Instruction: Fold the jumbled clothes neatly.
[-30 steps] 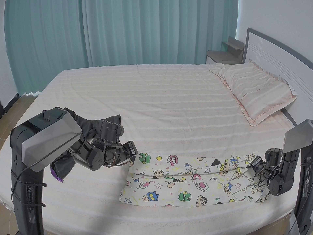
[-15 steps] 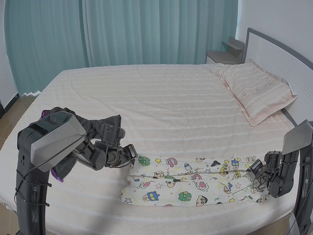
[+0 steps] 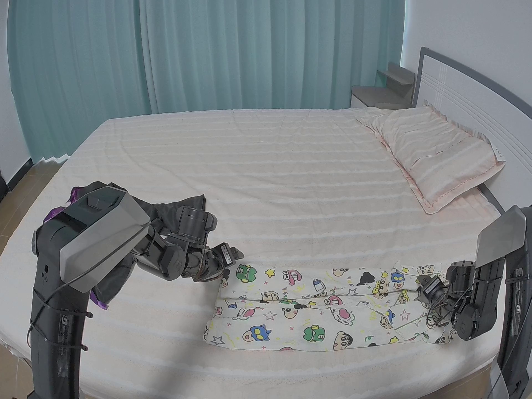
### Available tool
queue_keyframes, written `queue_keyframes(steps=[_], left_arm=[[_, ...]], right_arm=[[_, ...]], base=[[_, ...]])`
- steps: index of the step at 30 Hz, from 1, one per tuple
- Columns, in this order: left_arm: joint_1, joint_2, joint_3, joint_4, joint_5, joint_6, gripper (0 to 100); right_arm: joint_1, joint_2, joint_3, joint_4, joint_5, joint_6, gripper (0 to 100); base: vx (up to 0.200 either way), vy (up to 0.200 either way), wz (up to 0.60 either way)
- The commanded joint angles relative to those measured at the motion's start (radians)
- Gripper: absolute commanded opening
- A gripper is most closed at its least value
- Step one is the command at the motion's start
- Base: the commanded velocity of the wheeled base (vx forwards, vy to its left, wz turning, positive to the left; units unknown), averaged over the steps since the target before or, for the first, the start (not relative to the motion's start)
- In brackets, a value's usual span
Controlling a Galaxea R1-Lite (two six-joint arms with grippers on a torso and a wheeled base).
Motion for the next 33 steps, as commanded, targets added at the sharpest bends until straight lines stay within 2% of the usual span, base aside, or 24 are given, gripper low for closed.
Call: queue_keyframes(steps=[1, 7, 8, 14, 18, 19, 22, 33], left_arm=[[0.018, 0.001, 0.001, 0.003, 0.003, -0.002, 100], [0.06, -0.065, 0.029, 0.073, 0.001, -0.051, 100], [0.061, -0.107, 0.062, 0.096, -0.022, -0.079, 100], [0.05, -0.176, 0.193, 0.069, -0.152, -0.077, 100], [0.047, -0.167, 0.23, 0.015, -0.177, -0.037, 100], [0.044, -0.159, 0.256, -0.03, -0.19, 0.026, 100], [0.014, -0.131, 0.288, -0.088, -0.197, 0.133, 100], [-0.057, -0.098, 0.303, -0.135, -0.19, 0.165, 100]], right_arm=[[0.0, 0.001, 0.005, -0.013, -0.002, 0.0, 100], [0.001, -0.005, 0.005, -0.013, -0.027, 0.005, 100], [0.001, -0.007, 0.005, -0.013, -0.027, 0.006, 100], [0.003, -0.013, 0.01, -0.013, -0.027, 0.009, 100], [0.003, -0.019, 0.019, -0.013, -0.025, 0.011, 100], [0.003, -0.019, 0.022, -0.013, -0.025, 0.011, 100], [0.006, -0.021, 0.02, -0.013, -0.025, 0.011, 100], [0.015, -0.021, 0.023, -0.013, -0.025, 0.011, 100]], base=[[0.0, 0.0, 0.0], [0.0, 0.0, 0.0], [0.0, 0.0, 0.0], [0.0, 0.0, 0.0], [0.0, 0.0, 0.0], [0.0, 0.0, 0.0], [0.0, 0.0, 0.0], [0.0, 0.0, 0.0]])
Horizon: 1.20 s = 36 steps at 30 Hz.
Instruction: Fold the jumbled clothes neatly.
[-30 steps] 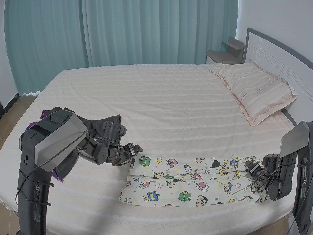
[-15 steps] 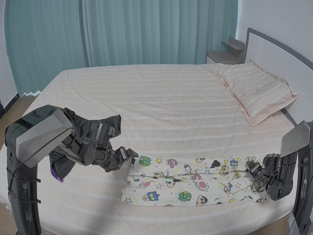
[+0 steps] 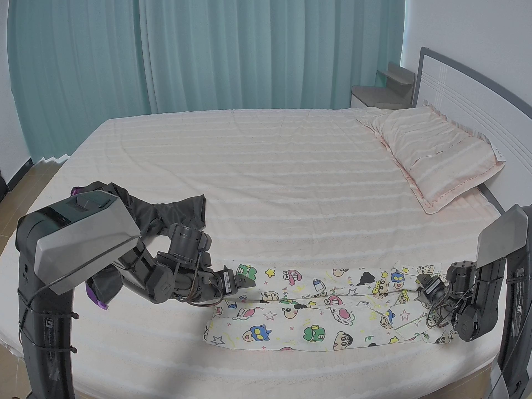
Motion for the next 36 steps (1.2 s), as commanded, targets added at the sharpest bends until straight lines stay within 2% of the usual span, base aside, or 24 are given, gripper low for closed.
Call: queue_keyframes(steps=[1, 5, 17, 25, 26, 36], left_arm=[[-0.021, 0.023, 0.008, -0.011, 0.006, 0.011, 100], [-0.019, 0.022, 0.013, -0.013, 0.012, 0.06, 100], [-0.019, 0.034, 0.001, -0.016, 0.059, 0.092, 100], [-0.021, 0.089, -0.001, -0.139, 0.093, 0.08, 100], [-0.021, 0.092, -0.001, -0.139, 0.093, 0.08, 0], [-0.01, 0.089, 0.022, -0.137, 0.093, 0.08, 0]], right_arm=[[0.002, -0.002, 0.0, -0.014, 0.0, 0.0, 100], [0.002, -0.002, 0.0, -0.014, 0.0, 0.0, 100], [0.002, -0.01, 0.0, -0.014, 0.0, 0.003, 100], [0.002, -0.01, -0.001, -0.014, 0.0, 0.003, 100], [0.0, -0.01, -0.001, -0.014, 0.0, 0.003, 100], [-0.008, -0.014, -0.012, -0.014, -0.001, 0.002, 100]], base=[[0.0, 0.0, 0.0], [0.0, 0.0, 0.0], [0.0, 0.0, 0.0], [0.0, 0.0, 0.0], [0.0, 0.0, 0.0], [0.0, 0.0, 0.0]])
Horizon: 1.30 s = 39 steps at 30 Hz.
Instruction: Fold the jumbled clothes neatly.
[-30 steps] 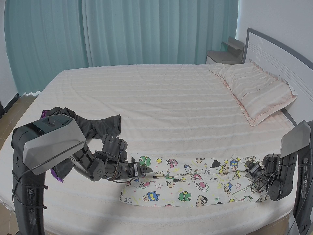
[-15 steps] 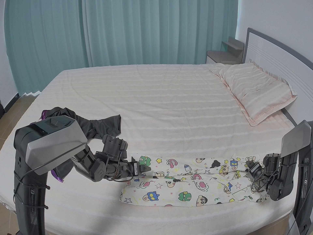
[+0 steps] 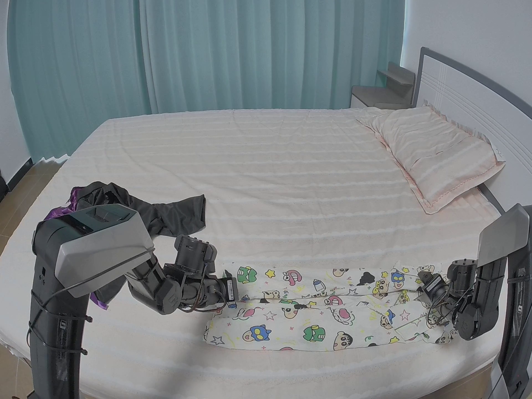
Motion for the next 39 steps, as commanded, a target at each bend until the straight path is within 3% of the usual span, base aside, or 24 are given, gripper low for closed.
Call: queue_keyframes(steps=[1, 39], left_arm=[[0.005, 0.003, 0.014, 0.001, 0.0, -0.001, 0], [0.075, -0.081, 0.076, 0.054, -0.005, -0.001, 0]], right_arm=[[-0.007, -0.005, -0.005, -0.014, 0.0, 0.0, 100], [-0.018, 0.001, -0.017, -0.014, 0.009, -0.001, 100]], base=[[0.0, 0.0, 0.0], [0.0, 0.0, 0.0]])
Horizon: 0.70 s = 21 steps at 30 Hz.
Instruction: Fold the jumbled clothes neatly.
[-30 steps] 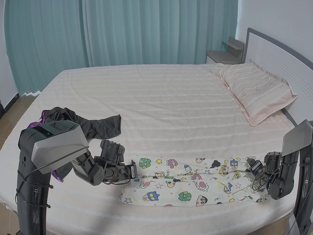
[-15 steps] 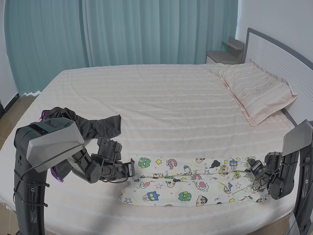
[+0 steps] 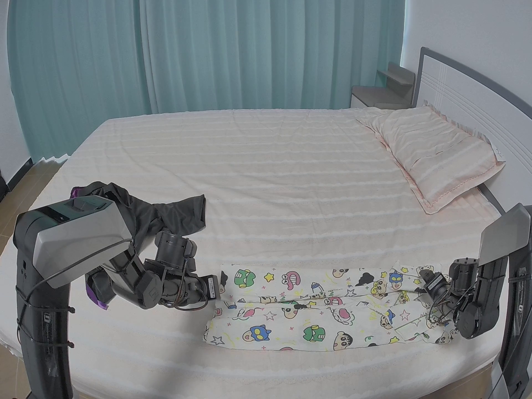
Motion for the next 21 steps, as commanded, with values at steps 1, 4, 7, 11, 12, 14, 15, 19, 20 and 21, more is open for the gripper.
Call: queue_keyframes(steps=[1, 4, 7, 11, 12, 14, 15, 19, 20, 21], left_arm=[[0.006, -0.002, -0.004, -0.001, 0.0, 0.0, 0], [0.004, -0.002, -0.006, -0.001, 0.0, 0.0, 0], [0.004, -0.002, -0.011, -0.001, -0.002, -0.002, 0], [0.004, -0.002, -0.009, -0.001, -0.003, -0.002, 0], [0.004, -0.002, -0.009, -0.001, -0.003, -0.002, 0], [0.004, -0.002, -0.007, -0.001, -0.003, -0.003, 0], [0.004, -0.002, -0.007, -0.001, -0.003, -0.003, 0], [0.004, -0.002, -0.003, -0.001, -0.005, -0.003, 0], [0.004, -0.002, -0.003, -0.001, -0.005, -0.003, 0], [0.004, -0.002, -0.003, -0.001, -0.005, -0.003, 0]], right_arm=[[-0.002, 0.004, -0.012, -0.014, 0.0, 0.0, 100], [-0.002, 0.007, -0.013, -0.014, 0.0, 0.0, 100], [-0.004, 0.007, -0.013, -0.014, 0.0, 0.0, 100], [-0.002, 0.013, -0.024, -0.014, 0.0, 0.002, 100], [-0.001, 0.014, -0.026, -0.014, 0.0, 0.0, 100], [0.001, 0.019, -0.027, -0.014, 0.0, 0.002, 0], [0.001, 0.019, -0.027, -0.014, 0.0, 0.0, 0], [-0.004, 0.01, -0.019, -0.014, -0.009, 0.004, 0], [-0.005, 0.011, -0.018, -0.014, -0.009, 0.005, 0], [-0.012, 0.011, -0.018, -0.014, -0.009, 0.01, 0]], base=[[0.0, 0.0, 0.0], [0.0, 0.0, 0.0], [0.0, 0.0, 0.0], [0.0, 0.0, 0.0], [0.0, 0.0, 0.0], [0.0, 0.0, 0.0], [0.0, 0.0, 0.0], [0.0, 0.0, 0.0], [0.0, 0.0, 0.0], [0.0, 0.0, 0.0]])
